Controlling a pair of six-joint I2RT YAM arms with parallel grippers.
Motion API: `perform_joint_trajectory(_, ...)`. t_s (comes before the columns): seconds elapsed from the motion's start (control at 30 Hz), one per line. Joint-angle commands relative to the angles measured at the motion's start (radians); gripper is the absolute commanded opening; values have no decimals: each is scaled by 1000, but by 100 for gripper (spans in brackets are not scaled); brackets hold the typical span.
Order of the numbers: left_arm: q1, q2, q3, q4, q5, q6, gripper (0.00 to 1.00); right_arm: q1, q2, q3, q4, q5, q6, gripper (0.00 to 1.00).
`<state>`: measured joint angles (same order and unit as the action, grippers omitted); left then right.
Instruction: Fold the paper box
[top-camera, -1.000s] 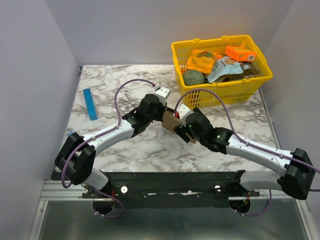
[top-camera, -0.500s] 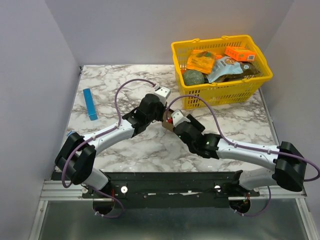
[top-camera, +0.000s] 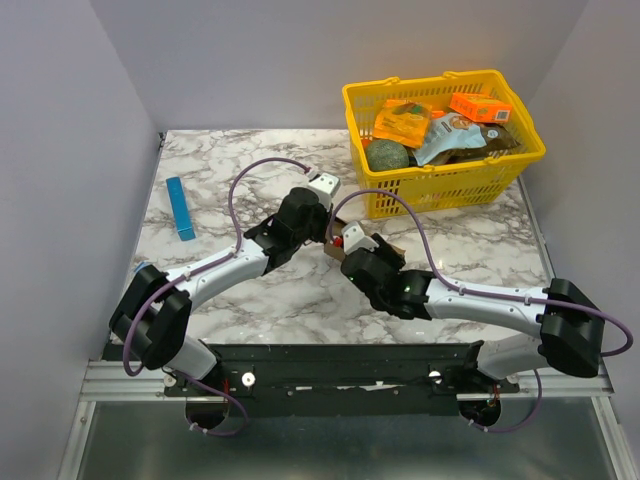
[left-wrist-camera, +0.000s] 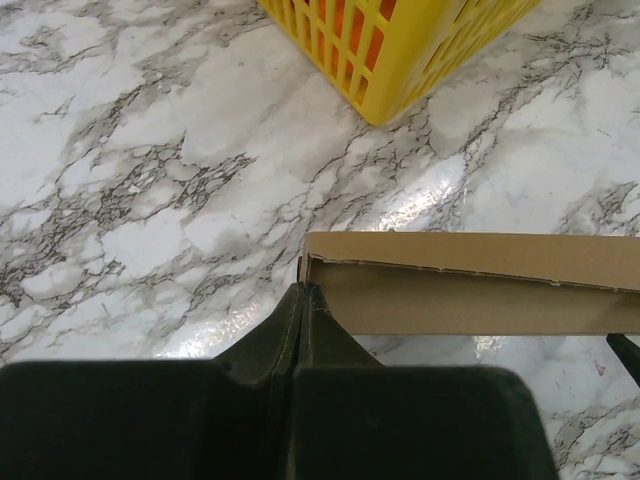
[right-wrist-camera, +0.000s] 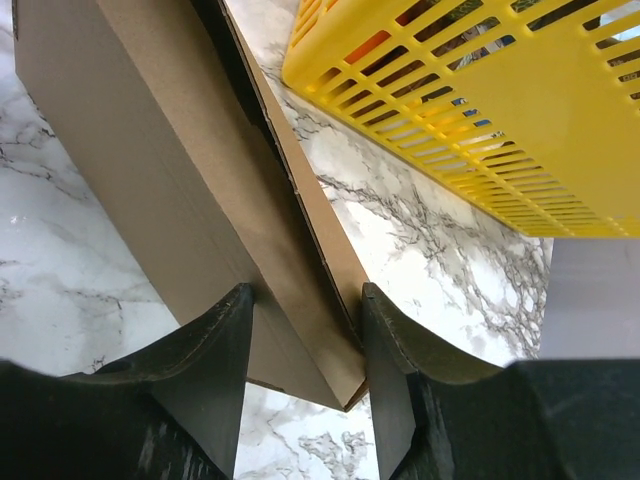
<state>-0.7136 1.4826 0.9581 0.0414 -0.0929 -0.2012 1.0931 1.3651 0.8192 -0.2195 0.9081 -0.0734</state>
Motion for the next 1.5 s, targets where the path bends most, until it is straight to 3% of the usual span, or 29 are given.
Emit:
perform_joint_trajectory(0.0,-6,-11,-21,-138,50,-30,11,-4,28,-22,-93,-28,70,51)
perform_joint_trajectory(0.37,17,-162,-61,-166,44,-53,58,-6,52,6,-147,-26,119,51)
perform_joint_trajectory(0.53,60,-199,-27,-166,114,-110,71,-4,49,9,-149,-35,121,51)
perform_joint_trajectory(0.77,106,-87,97,-137,160,-263,82,-4,43,8,-147,-38,121,51)
perform_joint_trajectory(1.13,132,100,186,-68,236,-357,78,-4,42,8,-159,-44,129,51)
perform_joint_trajectory(1.23,135,119,171,-46,232,-372,73,-4,46,6,-161,-46,136,51)
perform_joint_trajectory(1.37,141,122,136,-14,229,-388,58,-4,51,5,-162,-48,136,51)
perform_joint_trajectory(1.47,147,130,111,-2,228,-395,53,-4,49,6,-162,-46,138,50)
